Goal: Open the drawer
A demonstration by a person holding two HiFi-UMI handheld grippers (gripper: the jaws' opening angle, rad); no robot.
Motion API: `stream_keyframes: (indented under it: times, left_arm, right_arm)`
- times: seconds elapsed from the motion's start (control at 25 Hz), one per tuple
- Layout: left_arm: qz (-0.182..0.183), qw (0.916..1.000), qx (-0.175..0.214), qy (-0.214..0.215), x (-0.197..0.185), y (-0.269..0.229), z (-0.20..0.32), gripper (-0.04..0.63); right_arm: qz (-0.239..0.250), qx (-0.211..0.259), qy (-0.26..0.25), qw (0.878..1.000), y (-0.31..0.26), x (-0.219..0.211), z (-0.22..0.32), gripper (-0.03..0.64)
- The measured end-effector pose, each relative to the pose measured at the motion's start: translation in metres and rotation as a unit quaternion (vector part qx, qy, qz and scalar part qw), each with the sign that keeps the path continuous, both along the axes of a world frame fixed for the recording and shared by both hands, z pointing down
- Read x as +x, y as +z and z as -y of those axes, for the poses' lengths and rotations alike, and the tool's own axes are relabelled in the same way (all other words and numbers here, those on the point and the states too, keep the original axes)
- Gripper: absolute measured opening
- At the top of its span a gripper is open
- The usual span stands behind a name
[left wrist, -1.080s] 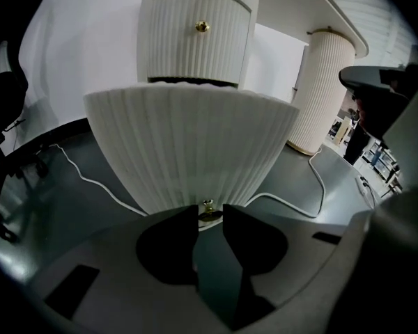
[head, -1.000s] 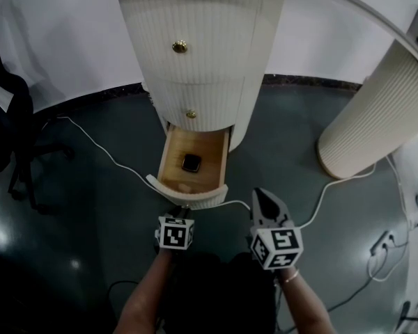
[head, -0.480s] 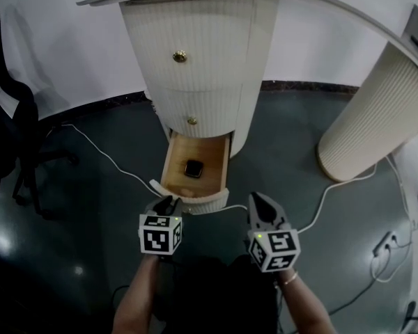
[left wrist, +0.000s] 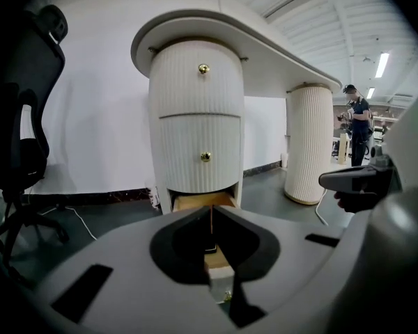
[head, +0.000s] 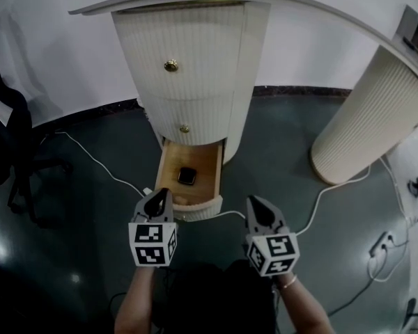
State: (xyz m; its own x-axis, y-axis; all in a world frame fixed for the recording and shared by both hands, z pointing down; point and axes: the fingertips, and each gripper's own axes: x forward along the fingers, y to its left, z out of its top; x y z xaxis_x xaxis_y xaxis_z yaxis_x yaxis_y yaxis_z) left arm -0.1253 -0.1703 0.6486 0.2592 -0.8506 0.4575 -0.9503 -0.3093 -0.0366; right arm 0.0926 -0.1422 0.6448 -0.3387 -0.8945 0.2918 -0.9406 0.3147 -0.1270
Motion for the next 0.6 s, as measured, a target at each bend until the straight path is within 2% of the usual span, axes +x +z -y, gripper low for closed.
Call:
stream_keyframes:
  times: [0.24, 0.6]
  left_arm:
    - [-0.004, 0.9990, 0.045, 0.008, 0.000, -0.013, -0.002, 0.005]
    - [-0.018, 0.9986, 0.050, 0.001, -0.004, -0.009, -0.004, 0.005]
  right_arm:
    - [-0.004, 0.009, -0.008, 1.000, -0.006, -0.002, 0.002, 0.003]
    - [-0.018, 0.017, -0.016, 1.000, -0.009, -0.004, 0.004, 0.003]
